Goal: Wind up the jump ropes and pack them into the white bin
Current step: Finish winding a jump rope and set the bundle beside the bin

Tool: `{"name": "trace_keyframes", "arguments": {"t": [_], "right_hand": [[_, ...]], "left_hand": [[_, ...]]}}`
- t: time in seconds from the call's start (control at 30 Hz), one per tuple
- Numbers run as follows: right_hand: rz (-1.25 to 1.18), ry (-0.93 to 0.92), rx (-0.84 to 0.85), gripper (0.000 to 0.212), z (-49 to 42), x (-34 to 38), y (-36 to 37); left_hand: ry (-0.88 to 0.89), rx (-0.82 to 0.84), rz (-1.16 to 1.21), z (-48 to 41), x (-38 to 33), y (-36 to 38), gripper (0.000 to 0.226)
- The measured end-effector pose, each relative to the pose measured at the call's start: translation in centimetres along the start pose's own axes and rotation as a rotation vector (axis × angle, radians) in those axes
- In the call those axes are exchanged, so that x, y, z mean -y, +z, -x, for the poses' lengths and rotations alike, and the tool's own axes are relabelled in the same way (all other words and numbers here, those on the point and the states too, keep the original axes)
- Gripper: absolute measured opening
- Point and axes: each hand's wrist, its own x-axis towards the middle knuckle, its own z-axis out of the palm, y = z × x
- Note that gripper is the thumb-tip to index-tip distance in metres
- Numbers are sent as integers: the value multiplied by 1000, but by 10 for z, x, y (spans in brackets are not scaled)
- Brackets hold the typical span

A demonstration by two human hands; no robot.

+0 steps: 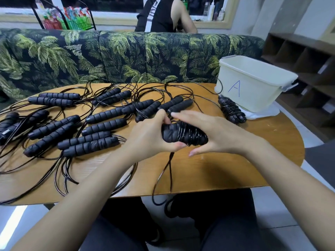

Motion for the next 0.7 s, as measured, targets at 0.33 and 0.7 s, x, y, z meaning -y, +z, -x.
{"name": "trace_keyframes", "arguments": {"t": [0.33, 0.7], "right_hand": [[-229, 123, -409, 60, 2, 4, 21], [-1011, 76, -143, 72, 20, 24, 5]], "left_hand": [[-202, -254, 648, 12, -8, 37, 106], [-144, 654, 915, 10, 16, 14, 22]]}}
